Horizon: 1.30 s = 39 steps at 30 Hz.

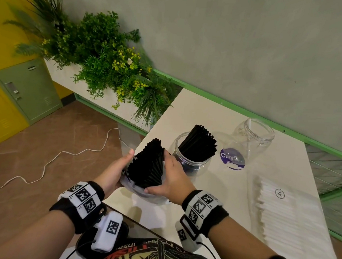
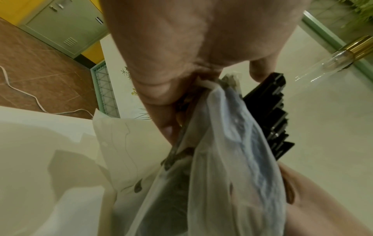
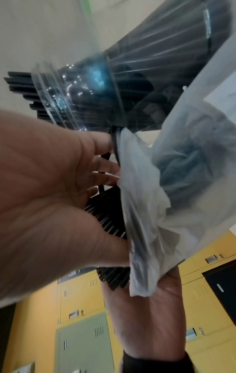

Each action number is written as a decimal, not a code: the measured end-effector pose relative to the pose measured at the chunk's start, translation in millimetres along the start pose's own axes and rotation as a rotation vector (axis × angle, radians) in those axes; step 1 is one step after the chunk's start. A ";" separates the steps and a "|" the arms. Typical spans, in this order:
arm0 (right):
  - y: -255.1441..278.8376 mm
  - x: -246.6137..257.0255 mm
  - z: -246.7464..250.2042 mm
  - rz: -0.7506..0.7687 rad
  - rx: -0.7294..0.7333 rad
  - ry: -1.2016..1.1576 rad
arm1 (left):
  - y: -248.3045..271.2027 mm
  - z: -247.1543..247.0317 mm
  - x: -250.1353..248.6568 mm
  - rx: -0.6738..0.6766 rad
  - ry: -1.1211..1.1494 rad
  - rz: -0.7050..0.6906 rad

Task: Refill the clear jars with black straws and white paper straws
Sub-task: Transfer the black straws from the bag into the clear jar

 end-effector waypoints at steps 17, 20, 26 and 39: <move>0.3 -1.9 11.7 0.096 -0.216 -0.285 | -0.7 -0.1 -5.5 -0.041 -0.039 -0.031; 5.3 2.9 19.2 0.044 -0.235 -0.404 | 1.4 -3.3 -8.1 -0.044 -0.038 -0.022; 9.3 10.9 31.3 0.040 -0.277 -0.572 | 2.8 -7.5 -10.4 -0.053 -0.045 -0.007; 3.2 8.4 36.1 0.075 -0.296 -0.508 | 0.7 -7.6 -10.6 -0.053 -0.034 -0.008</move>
Point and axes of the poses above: each hand's wrist, its own y-axis away from the middle knuckle, its own z-axis out of the back of the hand, x = y × z, the point moved 2 cm from there along -y, towards the middle knuckle, and after that the axes turned 6 degrees about -z, right-handed, at the moved point
